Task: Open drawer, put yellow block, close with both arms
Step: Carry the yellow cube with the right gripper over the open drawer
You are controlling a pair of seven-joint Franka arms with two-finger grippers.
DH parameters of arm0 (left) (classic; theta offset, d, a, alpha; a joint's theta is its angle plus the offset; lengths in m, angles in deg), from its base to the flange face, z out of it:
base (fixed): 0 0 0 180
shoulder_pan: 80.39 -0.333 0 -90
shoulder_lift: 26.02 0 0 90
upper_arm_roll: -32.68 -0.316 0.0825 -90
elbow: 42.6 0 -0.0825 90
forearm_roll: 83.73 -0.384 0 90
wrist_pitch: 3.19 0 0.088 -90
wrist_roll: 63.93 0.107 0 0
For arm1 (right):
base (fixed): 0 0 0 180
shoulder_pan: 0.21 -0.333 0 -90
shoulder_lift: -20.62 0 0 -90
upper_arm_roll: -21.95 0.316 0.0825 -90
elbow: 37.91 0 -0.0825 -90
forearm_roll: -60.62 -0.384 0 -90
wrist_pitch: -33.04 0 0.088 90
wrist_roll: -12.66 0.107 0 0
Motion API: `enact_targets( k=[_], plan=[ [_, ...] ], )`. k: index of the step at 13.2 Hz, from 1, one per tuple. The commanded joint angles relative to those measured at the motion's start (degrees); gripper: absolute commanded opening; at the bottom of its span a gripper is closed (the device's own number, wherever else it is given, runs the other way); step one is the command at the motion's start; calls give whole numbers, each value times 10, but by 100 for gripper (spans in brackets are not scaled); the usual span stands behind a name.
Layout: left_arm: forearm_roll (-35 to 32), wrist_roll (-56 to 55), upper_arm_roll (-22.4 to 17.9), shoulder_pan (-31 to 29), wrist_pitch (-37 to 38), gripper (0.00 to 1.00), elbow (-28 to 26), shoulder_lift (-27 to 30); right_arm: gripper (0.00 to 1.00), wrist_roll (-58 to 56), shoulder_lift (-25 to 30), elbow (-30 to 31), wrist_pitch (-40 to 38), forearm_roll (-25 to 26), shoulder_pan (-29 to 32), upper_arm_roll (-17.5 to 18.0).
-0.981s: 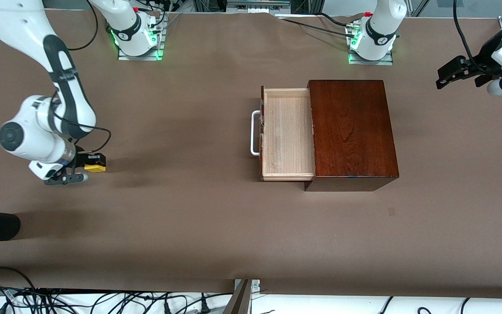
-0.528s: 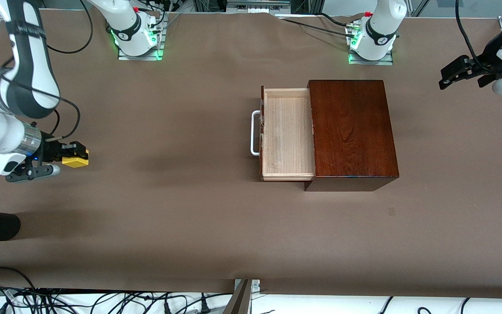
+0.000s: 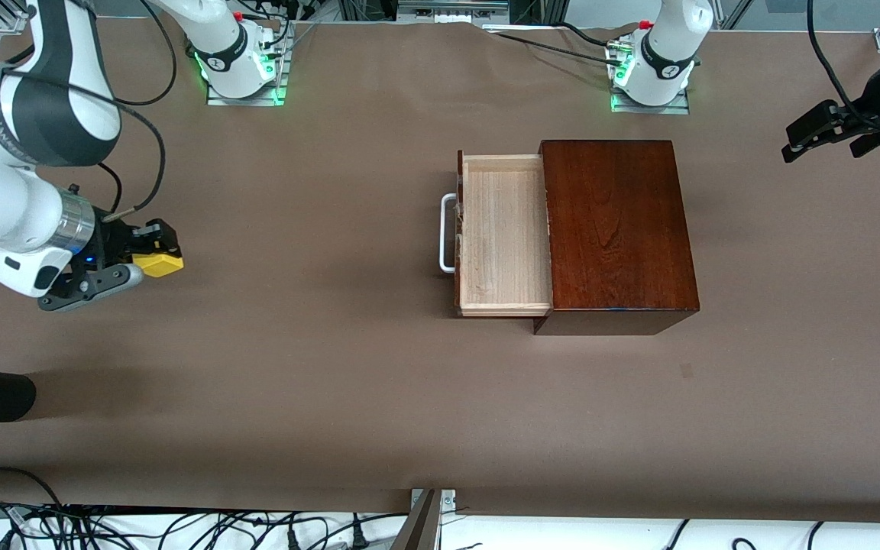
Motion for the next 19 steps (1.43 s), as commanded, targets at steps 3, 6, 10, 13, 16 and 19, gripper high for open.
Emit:
enact_targets(
  k=[3, 6, 10, 13, 16, 19],
  plan=[
    [-6, 14, 2, -5, 0, 100, 20, -7, 0, 57, 20, -12, -20, 7, 0, 95],
    [-8, 14, 2, -5, -1, 100, 22, -13, 0, 64, 19, -29, -19, 8, -11, 149],
    [-9, 15, 1, -12, -1, 100, 23, -13, 0, 78, 12, -33, 0, 29, -86, 152],
    [-8, 15, 1, -13, -1, 100, 23, -13, 0, 77, 8, -33, 24, 29, -136, 152],
    [-8, 15, 1, -12, -2, 100, 23, -14, 0, 74, -3, -36, 48, 29, -181, 152],
    [-8, 15, 1, -12, -2, 100, 23, -14, 0, 64, -55, -113, 42, 50, -232, 153]
  ],
)
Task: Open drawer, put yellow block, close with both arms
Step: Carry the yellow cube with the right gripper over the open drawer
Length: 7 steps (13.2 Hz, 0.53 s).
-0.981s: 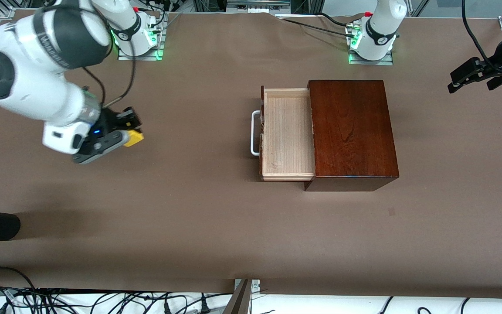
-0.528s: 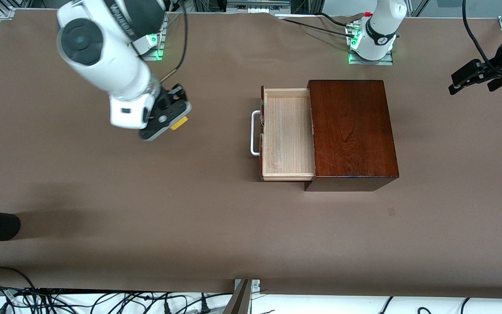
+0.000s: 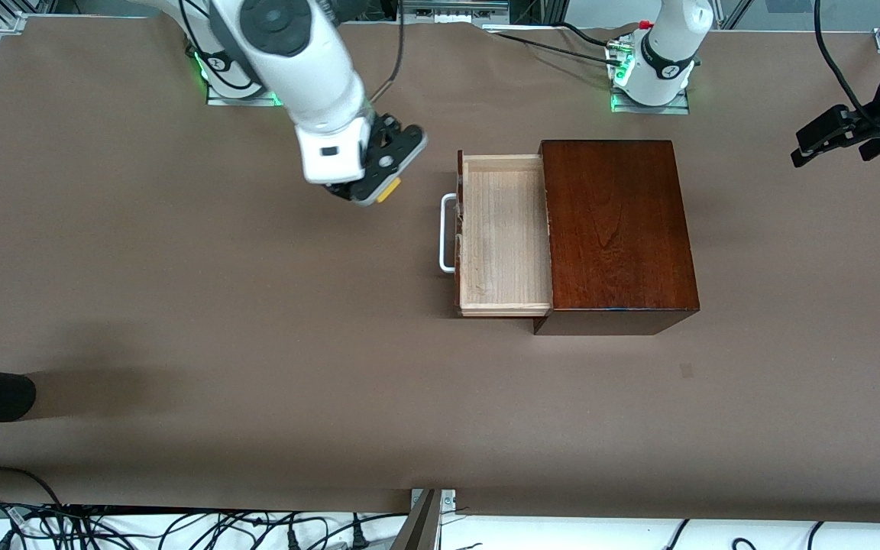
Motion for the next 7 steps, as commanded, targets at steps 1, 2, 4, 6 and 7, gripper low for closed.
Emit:
enact_targets(
  k=[1, 2, 4, 6, 7],
  plan=[
    [-8, 15, 2, -2, 1, 100, 16, -7, 0, -8, -66, -100, -10, 21, -47, -3],
    [-7, 15, 2, -2, 1, 100, 16, -7, 0, -8, -88, -129, -10, 21, -57, -3],
    [-7, 15, 2, -3, 1, 100, 16, -7, 0, -13, -126, -174, -9, 23, -76, -3],
    [-7, 15, 2, -2, 1, 100, 16, -7, 0, -40, -153, -190, -3, 26, -87, -3],
    [-7, 15, 2, -2, 1, 100, 16, -7, 0, -66, -168, -200, -2, 34, -88, -3]
  ],
)
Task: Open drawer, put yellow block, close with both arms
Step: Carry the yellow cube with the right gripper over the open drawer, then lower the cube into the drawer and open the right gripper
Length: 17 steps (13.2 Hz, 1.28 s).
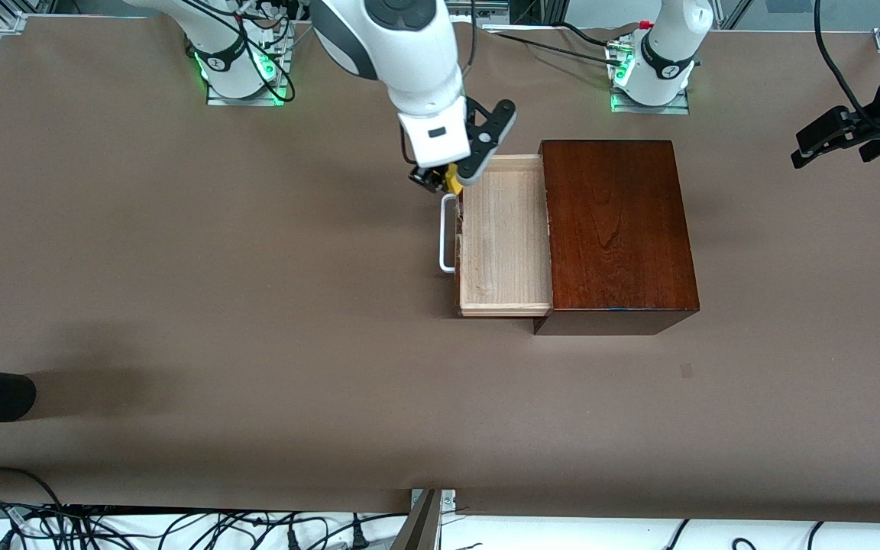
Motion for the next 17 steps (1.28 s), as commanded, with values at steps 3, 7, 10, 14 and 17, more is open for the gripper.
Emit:
enact_targets(
  k=[3, 7, 10, 14, 17],
  plan=[
    [-7, 14, 1, -3, 2, 100, 15, -6, 0, -70, -82, -81, 2, 47, -28, -4],
    [-7, 14, 1, -3, 1, 100, 15, -11, 0, -100, -122, -90, 38, 52, -41, -4],
    [-7, 14, 1, -4, -1, 100, 15, -12, 0, -126, -145, -90, 79, 66, -53, -6],
    [-8, 14, 1, -4, -2, 100, 15, -12, 0, -147, -176, -91, 113, 75, -62, -8],
    [-5, 14, 1, -15, -8, 100, 15, -12, 0, -151, -189, -91, 120, 93, -71, -8]
  ],
)
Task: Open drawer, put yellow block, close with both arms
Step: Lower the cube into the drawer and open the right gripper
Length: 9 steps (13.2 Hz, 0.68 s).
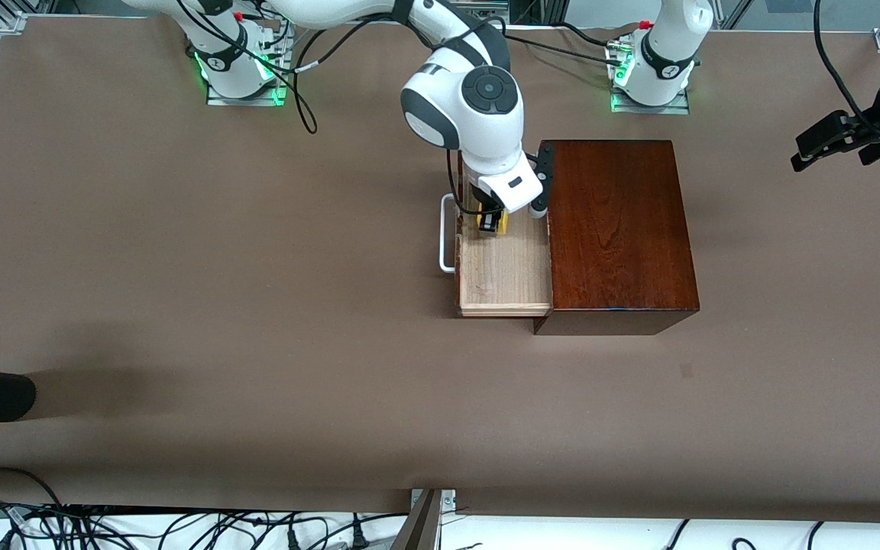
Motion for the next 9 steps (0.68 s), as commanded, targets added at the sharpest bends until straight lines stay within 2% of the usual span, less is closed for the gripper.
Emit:
enact_targets(
  k=[1, 9],
  plan=[
    [-2, 14, 2, -10, -6, 100, 15, -8, 0, -20, -22, -27, 1, 15, -11, -6],
    [1, 14, 4, -6, -6, 100, 15, -23, 0, -42, -51, -26, 26, 16, -15, -8]
  ],
)
